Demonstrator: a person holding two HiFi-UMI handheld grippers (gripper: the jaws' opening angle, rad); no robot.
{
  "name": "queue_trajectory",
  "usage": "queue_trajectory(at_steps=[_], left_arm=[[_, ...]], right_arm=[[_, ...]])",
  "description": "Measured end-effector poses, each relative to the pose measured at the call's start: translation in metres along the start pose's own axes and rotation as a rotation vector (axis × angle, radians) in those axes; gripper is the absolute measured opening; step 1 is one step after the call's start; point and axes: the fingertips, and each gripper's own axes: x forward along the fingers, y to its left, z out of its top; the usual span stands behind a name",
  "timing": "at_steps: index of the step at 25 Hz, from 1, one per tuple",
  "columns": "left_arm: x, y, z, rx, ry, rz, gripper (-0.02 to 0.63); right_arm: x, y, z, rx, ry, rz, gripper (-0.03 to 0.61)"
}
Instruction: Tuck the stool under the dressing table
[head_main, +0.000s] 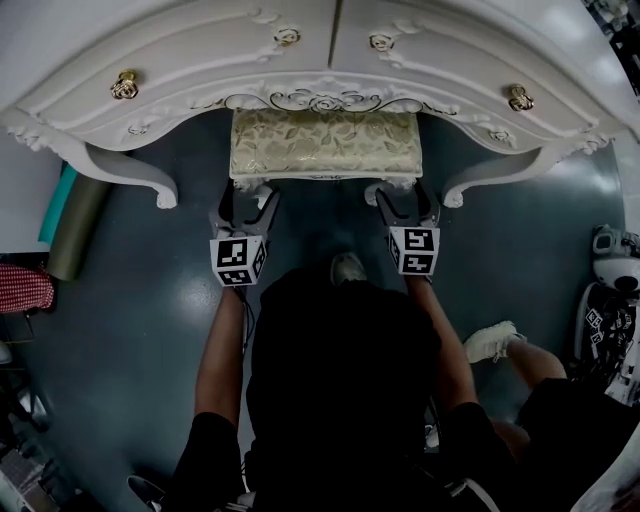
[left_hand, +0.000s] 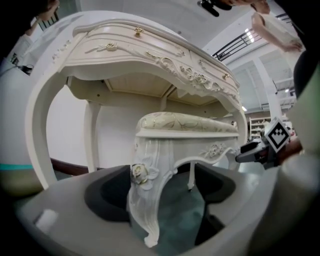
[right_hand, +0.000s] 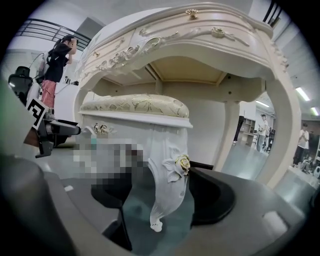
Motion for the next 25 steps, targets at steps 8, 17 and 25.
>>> queue_trajectory(at_steps=[8, 17, 25], left_arm=[[-0.007, 0.005, -0.003, -0.018, 0.029, 0.037, 0.348], [-0.021, 0.009, -0.016, -0.048, 0.051, 0.137, 0.187], [-0.030, 0.011, -0.036, -0.058, 0.135, 0.165, 0.009]], right_arm=[[-0.012, -0.009, -0.005, 0.030, 0.019, 0.006, 0.237], [-0.022, -0.008, -0.023, 0.105, 0.066, -0.011, 0.000], [-0.015, 0.007, -0.032, 0.129, 0.117, 0.048, -0.002]])
